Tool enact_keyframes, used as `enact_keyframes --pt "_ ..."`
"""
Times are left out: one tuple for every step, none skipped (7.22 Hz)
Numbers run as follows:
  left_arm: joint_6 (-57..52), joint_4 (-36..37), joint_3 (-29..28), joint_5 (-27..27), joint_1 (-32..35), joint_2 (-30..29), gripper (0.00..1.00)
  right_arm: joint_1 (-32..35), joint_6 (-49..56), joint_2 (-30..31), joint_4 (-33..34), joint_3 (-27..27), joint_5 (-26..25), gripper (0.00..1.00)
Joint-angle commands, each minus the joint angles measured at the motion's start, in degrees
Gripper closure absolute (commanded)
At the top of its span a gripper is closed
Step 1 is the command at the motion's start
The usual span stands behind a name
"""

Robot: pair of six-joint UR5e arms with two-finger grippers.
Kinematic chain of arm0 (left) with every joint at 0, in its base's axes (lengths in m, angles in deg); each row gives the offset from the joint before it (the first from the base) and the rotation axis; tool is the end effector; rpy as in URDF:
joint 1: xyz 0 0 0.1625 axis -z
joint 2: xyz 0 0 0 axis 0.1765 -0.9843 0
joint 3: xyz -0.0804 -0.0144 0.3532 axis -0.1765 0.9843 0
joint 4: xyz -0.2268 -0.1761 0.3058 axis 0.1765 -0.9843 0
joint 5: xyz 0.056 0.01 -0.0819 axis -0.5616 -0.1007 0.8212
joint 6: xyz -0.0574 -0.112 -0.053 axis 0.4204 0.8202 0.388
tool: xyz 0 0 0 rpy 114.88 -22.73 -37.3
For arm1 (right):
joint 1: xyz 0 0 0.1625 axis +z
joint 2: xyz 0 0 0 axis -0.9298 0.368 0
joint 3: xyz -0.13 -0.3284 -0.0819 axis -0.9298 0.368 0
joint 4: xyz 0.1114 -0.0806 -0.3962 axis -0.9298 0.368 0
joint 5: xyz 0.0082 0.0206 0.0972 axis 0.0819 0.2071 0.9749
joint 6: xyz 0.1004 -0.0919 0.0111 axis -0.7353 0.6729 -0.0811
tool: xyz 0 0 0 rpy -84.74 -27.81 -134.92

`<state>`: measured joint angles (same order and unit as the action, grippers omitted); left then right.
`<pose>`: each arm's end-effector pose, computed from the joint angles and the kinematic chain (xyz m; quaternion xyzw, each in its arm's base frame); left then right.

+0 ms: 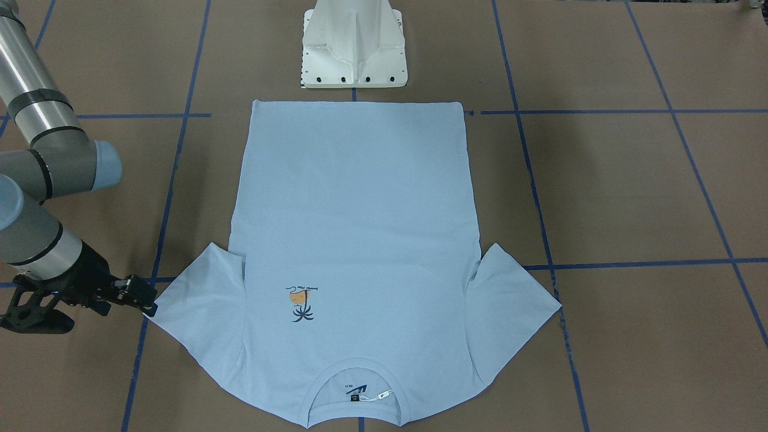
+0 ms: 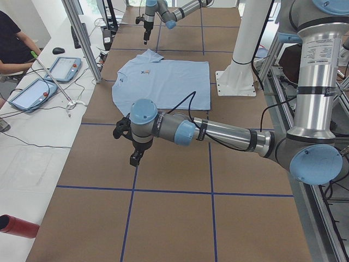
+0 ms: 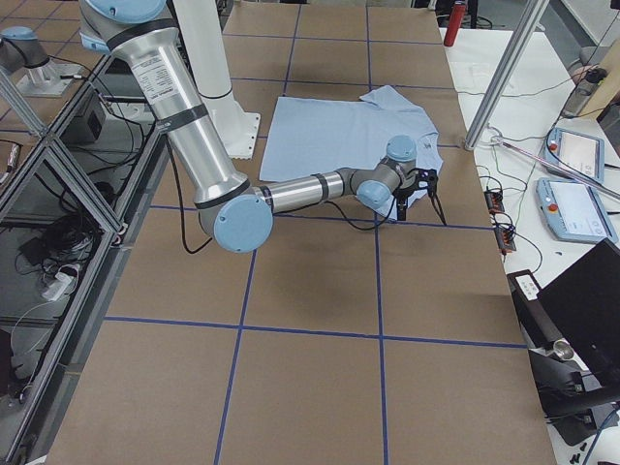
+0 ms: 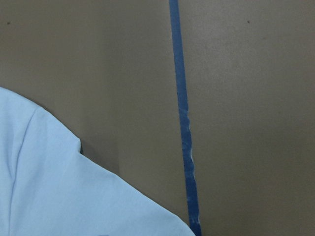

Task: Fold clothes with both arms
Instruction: 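Move the right gripper over the shirt toward the collar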

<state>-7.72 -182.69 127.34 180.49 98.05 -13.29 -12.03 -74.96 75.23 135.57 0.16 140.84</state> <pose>-0.0134 -0.5169 0.5055 0.1590 0.3940 0.1250 0.8966 -0.3414 -0.6328 0.4264 0.0924 -0.4359 0.0985 0.8898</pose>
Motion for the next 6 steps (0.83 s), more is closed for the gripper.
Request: enact_keyframes --pt "0.1 -2.1 -0.9 -0.2 0.0 0.0 0.0 -1.9 -0.5 -1.3 -0.9 3.4 -2.8 0.09" --pt "0.1 -2.2 -1.2 -0.1 0.0 0.0 0.0 -2.1 -0.6 -1.3 -0.9 3.8 -2.8 0.1" --pt "0.1 -2.2 -1.3 -0.2 0.0 0.0 0.0 -2.6 -0.8 -1.2 -0.8 3.8 -2.8 0.11" --pt "0.1 -2.2 -1.3 -0.2 -0.1 0.0 0.0 -2.8 -2.4 -1.1 -0.9 3.6 -2.8 0.14" --pt "0.1 -2.2 -1.2 0.1 -0.1 0.0 0.0 -2.9 -3.6 -0.9 -1.0 3.2 -2.7 0.28" --pt "0.1 -2.2 -1.3 0.1 0.0 0.0 0.0 -2.9 -3.8 -0.6 -1.0 2.7 -2.5 0.58"
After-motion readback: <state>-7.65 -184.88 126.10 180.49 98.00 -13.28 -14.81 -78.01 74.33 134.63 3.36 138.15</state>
